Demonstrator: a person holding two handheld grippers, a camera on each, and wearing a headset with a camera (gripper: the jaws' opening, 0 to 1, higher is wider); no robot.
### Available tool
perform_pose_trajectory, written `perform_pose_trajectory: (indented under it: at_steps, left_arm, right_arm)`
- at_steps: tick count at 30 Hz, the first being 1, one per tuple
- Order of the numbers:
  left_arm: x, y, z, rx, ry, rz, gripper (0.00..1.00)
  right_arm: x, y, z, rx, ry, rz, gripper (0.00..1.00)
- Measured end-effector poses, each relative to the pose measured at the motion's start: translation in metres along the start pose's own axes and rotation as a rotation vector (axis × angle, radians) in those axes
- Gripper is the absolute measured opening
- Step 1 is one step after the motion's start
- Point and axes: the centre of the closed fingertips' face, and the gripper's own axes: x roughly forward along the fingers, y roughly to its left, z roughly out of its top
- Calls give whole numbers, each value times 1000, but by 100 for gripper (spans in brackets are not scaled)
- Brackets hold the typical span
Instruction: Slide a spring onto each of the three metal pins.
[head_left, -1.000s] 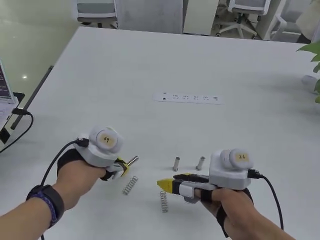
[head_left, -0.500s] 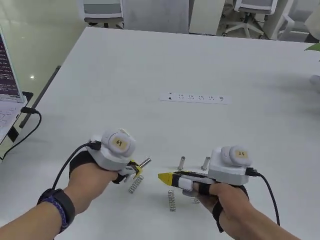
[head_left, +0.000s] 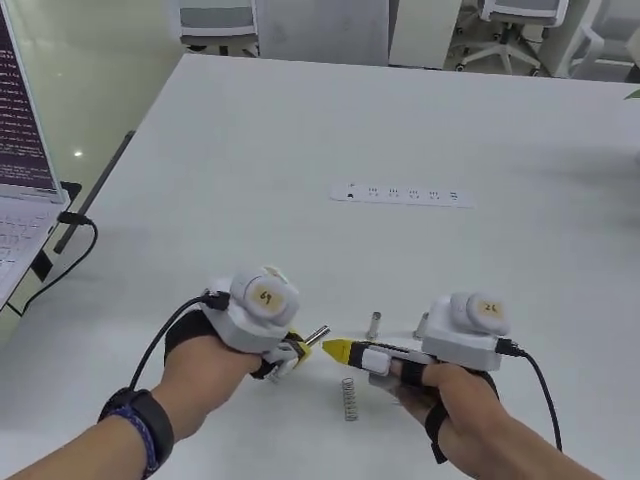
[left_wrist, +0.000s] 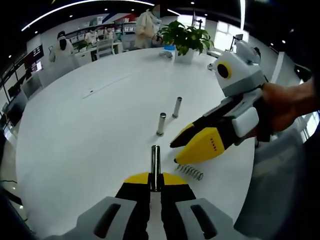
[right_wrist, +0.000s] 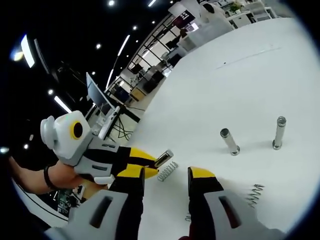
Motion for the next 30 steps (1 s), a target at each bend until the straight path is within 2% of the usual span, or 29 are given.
perform_pose_trajectory:
  at_steps: [6, 10, 21, 30]
  left_arm:
    - [1, -14, 3, 17, -4, -21, 0]
    - [2, -19, 5, 27, -6, -29, 0]
    - [0, -23, 10, 48, -17, -36, 0]
    - [-2, -24, 13, 58, -28, -38, 0]
  right_arm:
    - [2, 0, -1, 29, -7, 8, 31]
    - [2, 1, 1, 47, -17, 12, 28]
    - [2, -1, 4, 115, -52, 27, 21]
    - [2, 3, 5, 137, -64, 36, 12]
